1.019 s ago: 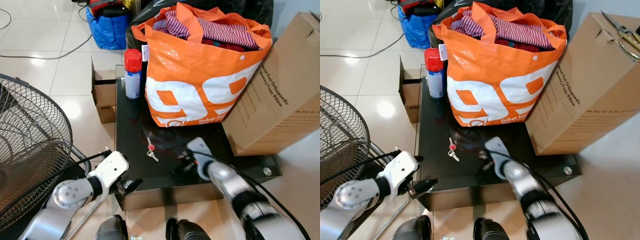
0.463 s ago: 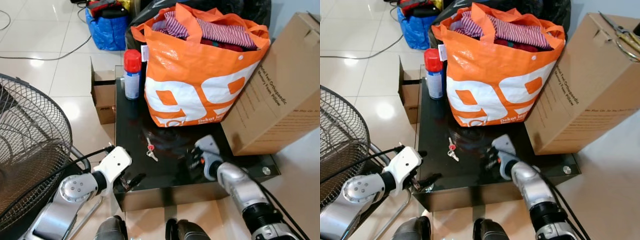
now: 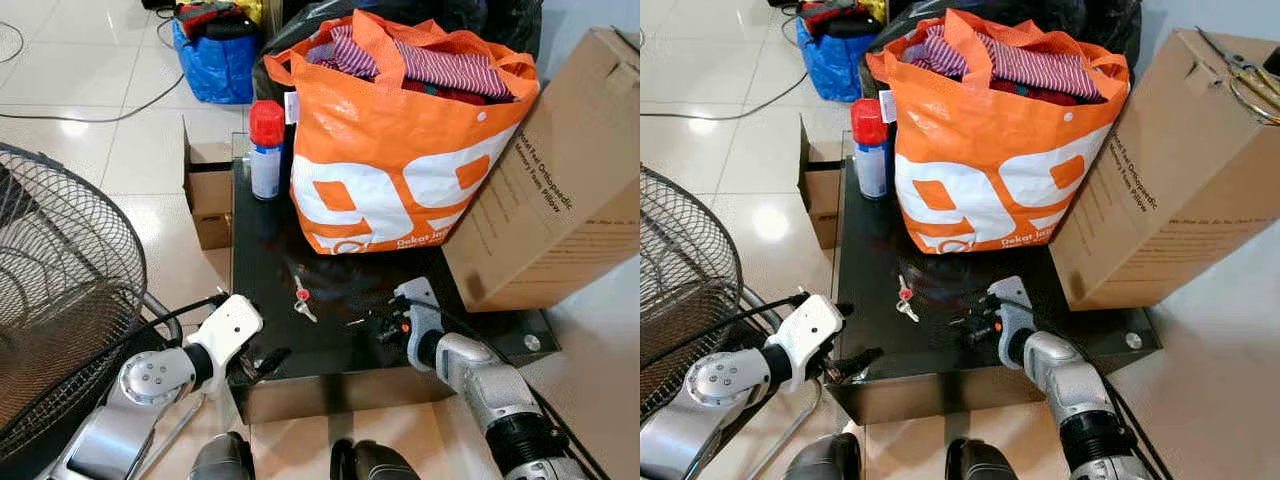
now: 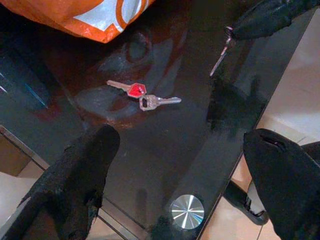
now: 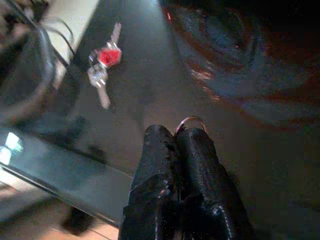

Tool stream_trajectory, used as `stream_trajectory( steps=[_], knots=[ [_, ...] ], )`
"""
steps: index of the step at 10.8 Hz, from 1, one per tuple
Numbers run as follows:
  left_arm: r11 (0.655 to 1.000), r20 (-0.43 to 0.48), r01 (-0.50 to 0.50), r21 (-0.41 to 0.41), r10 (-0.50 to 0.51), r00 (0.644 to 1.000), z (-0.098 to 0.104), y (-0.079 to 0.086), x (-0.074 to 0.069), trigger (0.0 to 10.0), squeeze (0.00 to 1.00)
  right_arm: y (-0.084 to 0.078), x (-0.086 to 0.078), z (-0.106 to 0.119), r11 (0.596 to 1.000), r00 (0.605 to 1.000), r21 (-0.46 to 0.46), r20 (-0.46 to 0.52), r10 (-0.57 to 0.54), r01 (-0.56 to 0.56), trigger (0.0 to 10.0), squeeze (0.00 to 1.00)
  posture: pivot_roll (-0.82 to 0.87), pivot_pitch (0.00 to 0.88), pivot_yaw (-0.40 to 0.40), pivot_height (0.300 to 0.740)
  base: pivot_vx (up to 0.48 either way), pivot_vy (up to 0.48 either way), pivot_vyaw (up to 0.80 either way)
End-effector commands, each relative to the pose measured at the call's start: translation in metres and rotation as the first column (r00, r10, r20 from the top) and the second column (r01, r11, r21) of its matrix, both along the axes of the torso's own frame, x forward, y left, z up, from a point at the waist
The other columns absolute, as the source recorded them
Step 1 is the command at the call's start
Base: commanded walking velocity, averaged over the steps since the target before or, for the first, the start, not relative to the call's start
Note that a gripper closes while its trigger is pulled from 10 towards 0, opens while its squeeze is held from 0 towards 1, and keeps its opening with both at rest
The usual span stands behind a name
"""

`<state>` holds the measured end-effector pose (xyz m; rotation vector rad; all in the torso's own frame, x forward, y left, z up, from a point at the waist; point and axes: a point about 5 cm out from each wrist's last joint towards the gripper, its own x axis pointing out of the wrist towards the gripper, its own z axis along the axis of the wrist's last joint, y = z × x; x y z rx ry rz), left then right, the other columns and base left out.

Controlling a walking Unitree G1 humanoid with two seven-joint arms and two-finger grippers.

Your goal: Hang keys on a hook

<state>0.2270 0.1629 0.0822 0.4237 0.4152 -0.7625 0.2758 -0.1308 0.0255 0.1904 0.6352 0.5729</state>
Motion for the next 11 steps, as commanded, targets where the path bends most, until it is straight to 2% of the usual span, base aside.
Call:
stream_trajectory(
  steps=[1, 3, 4, 5, 6, 8, 10, 11],
  knots=[
    [1.0, 0.004, 0.001, 0.005, -0.001, 1.0, -0.001, 0.0, 0.0, 10.0, 0.0, -0.005, 0.0, 0.004, 0.998, 0.999, 0.058, -0.012, -0.034, 0.035, 0.0, 0.0, -0.03, 0.094, -0.108, 0.74, 0.0, 0.0, 0.0],
    [1.0, 0.011, -0.015, -0.012, 0.015, 1.0, 0.0, 0.0, 0.001, 10.0, 0.0, -0.004, -0.001, 0.02, 0.945, 0.996, 0.317, -0.062, -0.067, 0.083, 0.0, 0.0, -0.03, 0.067, -0.105, 0.74, 0.0, 0.0, 0.0],
    [0.999, 0.017, -0.022, -0.023, 0.022, 1.0, 0.0, -0.001, 0.002, 10.0, 0.0, -0.007, 0.0, 0.025, 0.899, 0.991, 0.418, -0.087, -0.105, 0.132, 0.0, 0.0, -0.03, 0.052, -0.104, 0.74, 0.0, 0.0, 0.0],
    [0.999, 0.019, -0.022, -0.026, 0.022, 1.0, 0.0, -0.002, 0.002, 10.0, 0.0, -0.007, 0.0, 0.029, 0.874, 0.987, 0.461, -0.099, -0.123, 0.155, 0.0, 0.0, -0.03, 0.046, -0.103, 0.74, 0.0, 0.0, 0.0],
    [0.998, 0.026, -0.036, -0.051, 0.037, 0.999, 0.001, -0.003, 0.004, 10.0, 0.0, -0.008, 0.0, 0.038, 0.811, 0.983, 0.556, -0.117, -0.14, 0.182, 0.0, 0.0, -0.03, 0.027, -0.1, 0.74, 0.0, 0.0, 0.0],
    [0.986, 0.039, -0.095, -0.138, 0.101, 0.994, 0.009, -0.005, 0.007, 10.0, 0.0, -0.007, 0.0, 0.056, 0.726, 0.985, 0.667, -0.09, -0.144, 0.167, 0.0, 0.0, -0.02, 0.0, -0.096, 0.74, 0.0, 0.0, 0.0],
    [0.969, 0.055, -0.147, -0.198, 0.16, 0.985, 0.014, -0.006, 0.009, 10.0, 0.0, -0.008, 0.0, 0.061, 0.692, 0.984, 0.701, -0.08, -0.161, 0.171, 0.0, 0.0, -0.01, 0.0, -0.091, 0.74, 0.0, 0.0, 0.0],
    [0.947, 0.081, -0.193, -0.257, 0.22, 0.972, 0.022, -0.004, 0.01, 10.0, 0.0, -0.01, 0.0, 0.07, 0.656, 0.98, 0.734, -0.069, -0.186, 0.176, 0.0, 0.0, 0.0, 0.0, -0.089, 0.74, 0.0, 0.0, 0.0]
  ],
)
